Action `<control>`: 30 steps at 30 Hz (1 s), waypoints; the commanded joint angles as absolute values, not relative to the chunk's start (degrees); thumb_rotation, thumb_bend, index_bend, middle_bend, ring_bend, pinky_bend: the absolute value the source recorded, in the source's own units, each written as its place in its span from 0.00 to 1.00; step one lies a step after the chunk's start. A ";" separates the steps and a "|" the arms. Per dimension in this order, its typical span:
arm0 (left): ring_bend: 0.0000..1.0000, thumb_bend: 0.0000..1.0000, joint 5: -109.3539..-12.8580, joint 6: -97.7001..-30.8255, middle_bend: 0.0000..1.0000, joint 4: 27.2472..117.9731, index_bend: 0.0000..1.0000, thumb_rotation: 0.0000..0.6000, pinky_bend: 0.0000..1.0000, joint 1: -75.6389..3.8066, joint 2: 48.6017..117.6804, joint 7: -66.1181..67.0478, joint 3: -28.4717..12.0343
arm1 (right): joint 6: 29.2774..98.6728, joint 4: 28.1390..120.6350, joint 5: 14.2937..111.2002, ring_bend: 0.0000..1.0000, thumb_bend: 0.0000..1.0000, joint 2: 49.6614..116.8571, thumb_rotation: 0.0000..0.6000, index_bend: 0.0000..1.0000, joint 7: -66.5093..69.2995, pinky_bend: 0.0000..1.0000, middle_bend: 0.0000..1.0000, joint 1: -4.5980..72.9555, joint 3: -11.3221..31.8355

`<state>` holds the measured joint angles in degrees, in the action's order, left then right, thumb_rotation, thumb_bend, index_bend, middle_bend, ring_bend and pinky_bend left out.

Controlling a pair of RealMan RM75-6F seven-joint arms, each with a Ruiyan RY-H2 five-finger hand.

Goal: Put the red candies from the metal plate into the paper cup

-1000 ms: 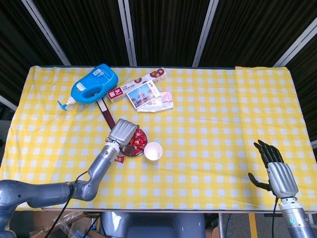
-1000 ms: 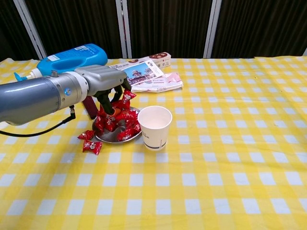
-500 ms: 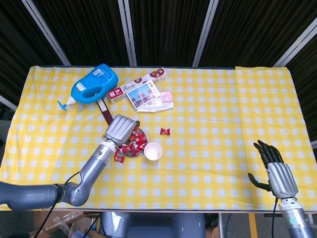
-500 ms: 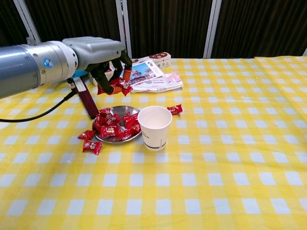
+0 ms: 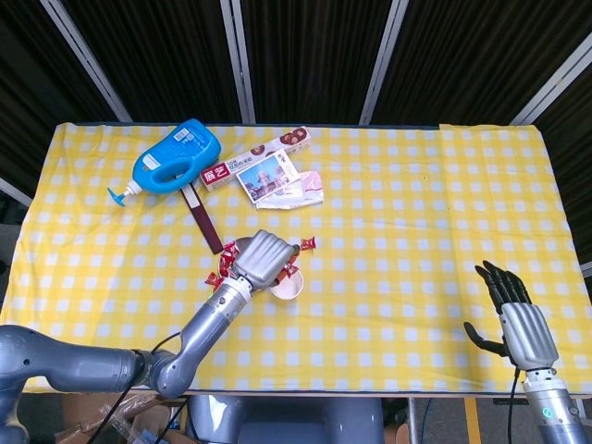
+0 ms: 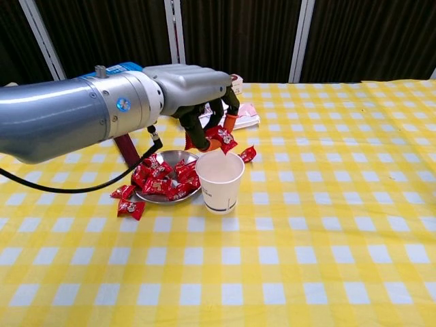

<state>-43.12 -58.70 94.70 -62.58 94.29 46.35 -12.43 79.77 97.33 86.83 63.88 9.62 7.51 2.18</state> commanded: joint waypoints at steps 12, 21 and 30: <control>0.91 0.23 -40.76 -59.79 0.37 93.47 0.38 1.00 0.95 -63.81 96.28 46.78 -12.53 | 79.79 97.42 87.16 0.00 0.39 63.71 1.00 0.00 10.17 0.00 0.00 7.53 2.07; 0.91 0.23 -41.60 -61.23 0.36 94.23 0.36 1.00 0.95 -62.68 94.58 44.96 -12.63 | 79.81 97.50 87.14 0.00 0.39 63.75 1.00 0.00 9.89 0.00 0.00 7.46 1.99; 0.91 0.23 -38.18 -58.85 0.35 88.70 0.35 1.00 0.95 -63.76 93.81 44.95 -13.90 | 79.81 97.91 86.92 0.00 0.39 63.44 1.00 0.00 10.69 0.00 0.00 7.34 1.99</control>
